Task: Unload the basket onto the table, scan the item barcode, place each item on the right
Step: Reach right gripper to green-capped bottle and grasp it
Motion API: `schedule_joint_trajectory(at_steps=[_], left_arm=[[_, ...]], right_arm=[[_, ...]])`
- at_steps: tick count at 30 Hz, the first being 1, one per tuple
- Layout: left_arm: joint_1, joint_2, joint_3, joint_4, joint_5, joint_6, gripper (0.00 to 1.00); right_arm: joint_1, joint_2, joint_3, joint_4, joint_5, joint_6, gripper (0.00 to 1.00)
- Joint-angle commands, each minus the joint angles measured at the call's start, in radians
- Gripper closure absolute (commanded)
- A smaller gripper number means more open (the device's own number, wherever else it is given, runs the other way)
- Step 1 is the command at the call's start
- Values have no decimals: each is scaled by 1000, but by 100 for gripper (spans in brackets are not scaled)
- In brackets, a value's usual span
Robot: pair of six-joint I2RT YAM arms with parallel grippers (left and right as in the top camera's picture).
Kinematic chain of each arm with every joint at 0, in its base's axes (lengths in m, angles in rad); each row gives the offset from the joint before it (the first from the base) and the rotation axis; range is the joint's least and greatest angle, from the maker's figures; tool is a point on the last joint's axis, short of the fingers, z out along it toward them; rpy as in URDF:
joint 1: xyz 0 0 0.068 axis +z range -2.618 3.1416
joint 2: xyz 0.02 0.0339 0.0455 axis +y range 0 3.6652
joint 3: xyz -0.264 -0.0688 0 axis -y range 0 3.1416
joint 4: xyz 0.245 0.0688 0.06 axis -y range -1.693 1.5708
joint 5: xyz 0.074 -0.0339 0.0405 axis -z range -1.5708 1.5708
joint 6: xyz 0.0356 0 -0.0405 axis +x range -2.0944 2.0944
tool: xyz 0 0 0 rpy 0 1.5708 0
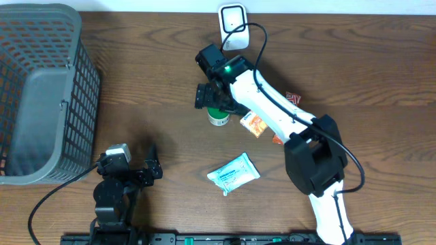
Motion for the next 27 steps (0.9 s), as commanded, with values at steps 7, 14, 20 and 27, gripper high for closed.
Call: schedule_joint_trajectory(at_steps=[7,14,20,27], left_arm=[[4,19,-26,-6,-21,-9,2],[4,63,-26,-5,-32,-9,2],[4,67,-26,-5,-32,-9,2],[4,67,-26,-6,-31,-9,2]], right_arm=[[13,104,13,-6,-60,-65,7],[5,104,13,-20,-42,-103,28],[2,104,13,-25,-42,-148,44],[0,103,71,-122,-58,-184,48]])
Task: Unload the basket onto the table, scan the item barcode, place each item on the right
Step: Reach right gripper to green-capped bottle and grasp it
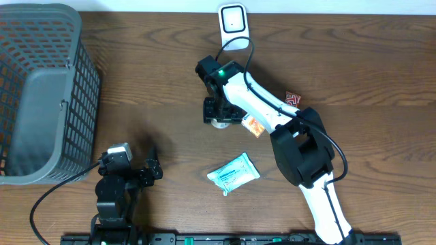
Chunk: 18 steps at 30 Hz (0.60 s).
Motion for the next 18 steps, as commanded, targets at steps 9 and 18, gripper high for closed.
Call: schedule_joint_trajectory(at_steps=[9,18], left_arm=[[4,1,-26,-6,-20,-9,2],[4,1,-26,-6,-20,-9,2]], right_arm=[[0,4,296,-388,-34,-68,50],[-3,4,344,-559,-211,-137,49]])
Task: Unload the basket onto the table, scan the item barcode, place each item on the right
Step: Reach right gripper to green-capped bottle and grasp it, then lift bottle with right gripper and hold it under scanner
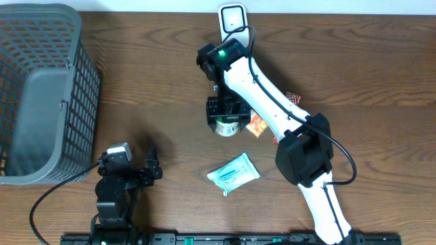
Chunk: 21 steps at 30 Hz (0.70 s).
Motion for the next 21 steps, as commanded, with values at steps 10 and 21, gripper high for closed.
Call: schedule_joint_trajectory(at_steps=[10,21], left_arm=[[4,1,-26,-6,-13,-9,2],[4,1,-26,-6,-13,-10,2]], right_arm=[[-2,-9,1,-10,-303,-69,48],[-15,-9,44,45,-99,-34,56]])
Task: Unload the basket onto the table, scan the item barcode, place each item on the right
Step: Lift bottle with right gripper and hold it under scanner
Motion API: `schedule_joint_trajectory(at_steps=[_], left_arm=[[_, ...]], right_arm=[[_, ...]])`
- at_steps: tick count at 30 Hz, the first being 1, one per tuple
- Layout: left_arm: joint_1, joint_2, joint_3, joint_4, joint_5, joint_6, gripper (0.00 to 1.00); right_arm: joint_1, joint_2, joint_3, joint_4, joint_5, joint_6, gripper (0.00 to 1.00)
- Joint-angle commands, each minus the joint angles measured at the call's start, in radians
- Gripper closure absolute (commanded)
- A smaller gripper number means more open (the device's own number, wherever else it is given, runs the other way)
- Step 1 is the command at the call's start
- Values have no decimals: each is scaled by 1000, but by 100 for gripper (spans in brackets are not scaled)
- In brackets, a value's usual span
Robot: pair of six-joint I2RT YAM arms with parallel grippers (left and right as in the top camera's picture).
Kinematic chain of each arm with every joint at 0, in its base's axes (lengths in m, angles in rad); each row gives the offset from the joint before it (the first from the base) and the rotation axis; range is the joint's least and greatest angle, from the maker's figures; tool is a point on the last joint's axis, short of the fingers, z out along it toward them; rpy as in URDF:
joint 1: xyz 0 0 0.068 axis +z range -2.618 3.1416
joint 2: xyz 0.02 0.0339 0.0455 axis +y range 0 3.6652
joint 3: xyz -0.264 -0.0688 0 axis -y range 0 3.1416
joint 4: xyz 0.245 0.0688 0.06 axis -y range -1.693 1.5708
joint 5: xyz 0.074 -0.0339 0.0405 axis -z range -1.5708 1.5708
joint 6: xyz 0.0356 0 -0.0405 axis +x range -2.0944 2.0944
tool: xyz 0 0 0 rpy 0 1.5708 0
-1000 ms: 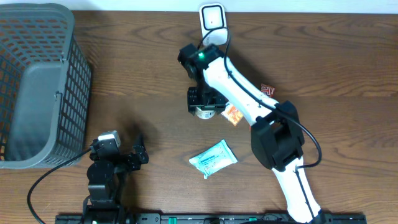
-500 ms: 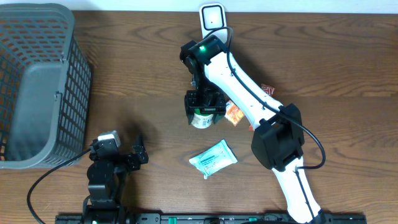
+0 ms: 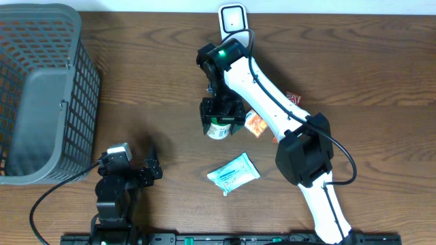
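Note:
A small round container with a green label and white rim (image 3: 218, 128) sits between the fingers of my right gripper (image 3: 219, 117), which is shut on it at the table's middle. The white barcode scanner (image 3: 232, 20) stands at the far edge, beyond the gripper. My left gripper (image 3: 151, 165) rests low at the near left with nothing in it; its jaws are too small to read.
A grey mesh basket (image 3: 41, 88) fills the far left. A pale blue-white packet (image 3: 234, 173) lies in front of the right arm. Orange (image 3: 255, 124) and red (image 3: 293, 99) snack packets lie beside the arm, partly hidden.
My right gripper with the container has shifted slightly left and its wrist has turned a little. The left arm is unchanged.
At first my right gripper lay sideways at the green container on the table. Then it stood over the container. By the last earlier moment it held the container, rim toward the camera, and it holds it now a touch further left.

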Motion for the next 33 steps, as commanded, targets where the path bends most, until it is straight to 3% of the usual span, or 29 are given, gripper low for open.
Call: schedule_joint_trajectory(at_steps=[1,6,11,16,27,33], left_arm=[[4,1,-26,-6,-13,-9,2],[4,1,-26,-6,-13,-9,2],[4,1,-26,-6,-13,-10,2],[4,1,-26,-6,-13,-9,2],[4,1,-26,-6,-13,-10,2],[4,1,-26,-6,-13,-9,2]], right_arm=[[-13,-9,64,19,37,11,56],[-26,-9,235,1,89,6,66],[-27,-22,487,-41,220,-43,62],[-24,-73,630,-39,348,-50,58],[-56,-104,653,187,715,-124,58],[-73,-86,625,407,766,-214,59]])
